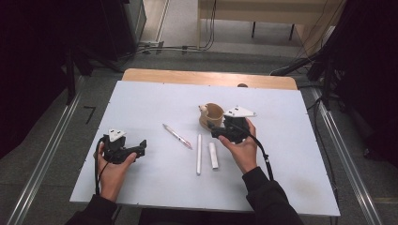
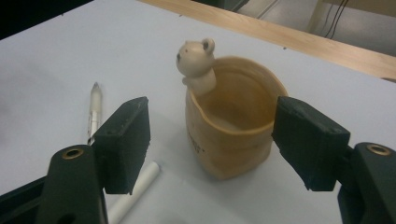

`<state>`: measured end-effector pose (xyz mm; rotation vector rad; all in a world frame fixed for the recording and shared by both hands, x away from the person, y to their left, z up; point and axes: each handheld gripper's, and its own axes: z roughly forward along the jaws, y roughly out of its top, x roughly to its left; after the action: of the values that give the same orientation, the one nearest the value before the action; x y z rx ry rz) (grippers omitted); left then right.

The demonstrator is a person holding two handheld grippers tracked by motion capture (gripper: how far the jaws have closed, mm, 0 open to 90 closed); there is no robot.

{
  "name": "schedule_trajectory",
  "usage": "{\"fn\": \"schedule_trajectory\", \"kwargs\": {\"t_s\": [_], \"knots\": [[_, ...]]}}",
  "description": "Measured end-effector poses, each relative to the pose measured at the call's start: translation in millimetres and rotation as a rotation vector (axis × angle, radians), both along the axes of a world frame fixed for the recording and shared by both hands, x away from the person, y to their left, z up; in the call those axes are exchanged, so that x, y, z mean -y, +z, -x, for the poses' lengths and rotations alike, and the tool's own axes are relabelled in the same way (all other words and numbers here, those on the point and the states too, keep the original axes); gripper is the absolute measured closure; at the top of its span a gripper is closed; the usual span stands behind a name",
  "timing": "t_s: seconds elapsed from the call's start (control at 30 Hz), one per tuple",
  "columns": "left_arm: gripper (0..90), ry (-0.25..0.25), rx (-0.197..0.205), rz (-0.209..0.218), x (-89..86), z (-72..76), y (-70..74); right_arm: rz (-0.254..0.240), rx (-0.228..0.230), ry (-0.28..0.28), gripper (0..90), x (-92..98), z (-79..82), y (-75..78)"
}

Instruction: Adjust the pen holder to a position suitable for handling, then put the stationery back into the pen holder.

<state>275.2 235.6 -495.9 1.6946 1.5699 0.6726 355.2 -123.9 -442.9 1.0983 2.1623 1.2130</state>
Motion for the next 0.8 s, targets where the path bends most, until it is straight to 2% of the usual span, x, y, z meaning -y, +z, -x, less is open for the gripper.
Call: {"fn": "schedule_trajectory", "kwargs": {"t_s": [0.23,0.37,0.47,0.8], "knots": [[9.3,-0.003,0.003,-0.009,1.0,0.1,0.5,-0.003,-0.007,-0.032,24.8,14.1,13.4,-8.6],[9.4,0.001,0.004,-0.005,0.2,0.4,0.8,0.011,-0.016,-0.039,24.5,15.3,15.5,-11.7],[9.3,0.003,0.006,-0.001,-1.1,0.9,1.1,0.001,-0.014,-0.049,24.5,15.5,19.6,-12.7],[9.3,0.0,0.011,0.005,-1.1,1.4,1.4,0.014,-0.004,-0.072,23.0,13.5,43.5,-20.2]]}}
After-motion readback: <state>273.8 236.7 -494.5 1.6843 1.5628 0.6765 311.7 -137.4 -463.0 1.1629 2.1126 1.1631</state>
